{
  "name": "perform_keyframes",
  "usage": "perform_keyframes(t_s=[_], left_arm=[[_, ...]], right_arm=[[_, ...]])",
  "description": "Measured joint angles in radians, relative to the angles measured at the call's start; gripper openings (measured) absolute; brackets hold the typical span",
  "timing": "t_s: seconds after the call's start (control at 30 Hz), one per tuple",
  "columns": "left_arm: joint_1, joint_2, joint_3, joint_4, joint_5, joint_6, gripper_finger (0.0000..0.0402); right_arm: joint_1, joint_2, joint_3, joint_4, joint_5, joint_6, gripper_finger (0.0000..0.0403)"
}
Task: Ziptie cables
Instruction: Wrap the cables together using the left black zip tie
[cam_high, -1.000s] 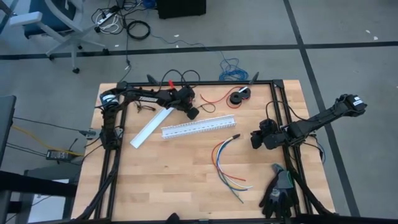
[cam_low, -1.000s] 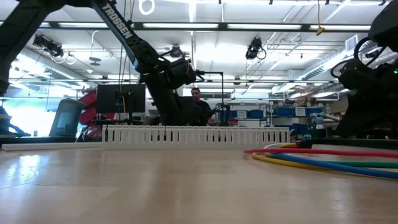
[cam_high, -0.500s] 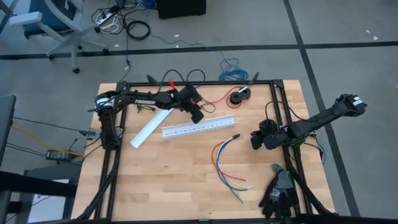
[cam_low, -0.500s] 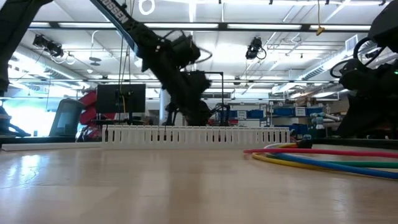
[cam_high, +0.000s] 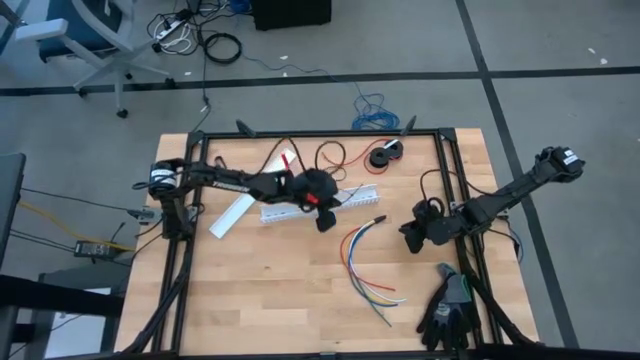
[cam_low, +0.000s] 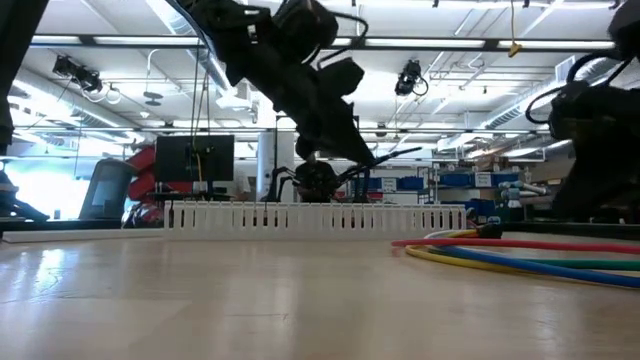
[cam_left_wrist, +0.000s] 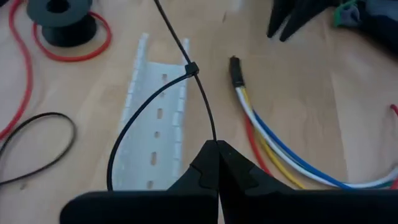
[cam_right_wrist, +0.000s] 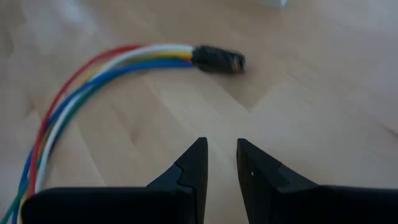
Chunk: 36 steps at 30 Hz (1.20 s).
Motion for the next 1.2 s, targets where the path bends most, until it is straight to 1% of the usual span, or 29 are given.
perform_keyframes(t_s=[0.1,0.27,0.4,0.5,0.57,0.63,0.73,0.87,0.93,1.0,1.07,1.2], left_arm=[[-0.058,0.0,-0.015,0.009,-0.061,-0.027,0.0],[-0.132,0.0,-0.075,0.074,-0.139,-0.099,0.0],[-0.173,0.0,-0.132,0.177,-0.165,-0.134,0.0],[-0.19,-0.001,-0.17,0.272,-0.166,-0.158,0.0],[-0.196,-0.001,-0.194,0.316,-0.167,-0.172,0.0],[-0.196,-0.001,-0.211,0.355,-0.168,-0.184,0.0],[-0.197,-0.001,-0.218,0.383,-0.168,-0.19,0.0],[-0.197,-0.001,-0.219,0.391,-0.168,-0.193,0.0],[-0.197,-0.001,-0.219,0.398,-0.168,-0.203,0.0],[-0.197,0.005,-0.219,0.398,-0.168,-0.203,0.0],[-0.197,0.011,-0.219,0.385,-0.168,-0.204,0.0],[-0.197,0.028,-0.22,0.377,-0.167,-0.205,0.0]], right_arm=[[0.073,0.011,0.0,0.013,0.079,0.049,0.0073],[0.19,0.058,0.0,0.011,0.145,0.158,0.0073],[0.269,0.128,0.0,0.016,0.207,0.264,0.0073],[0.293,0.192,0.0,0.04,0.298,0.32,0.0073],[0.287,0.236,0.0,0.064,0.35,0.345,0.0073],[0.268,0.274,0.0,0.091,0.366,0.346,0.0073],[0.232,0.32,0.0,0.123,0.365,0.364,0.0073],[0.169,0.365,0.0,0.16,0.363,0.45,0.0075],[0.137,0.382,0.0,0.188,0.345,0.515,0.008],[0.105,0.399,0.0,0.238,0.316,0.545,0.0086],[0.08,0.416,0.0,0.299,0.29,0.524,0.0092],[0.039,0.455,0.0,0.46,0.283,0.444,0.0104]])
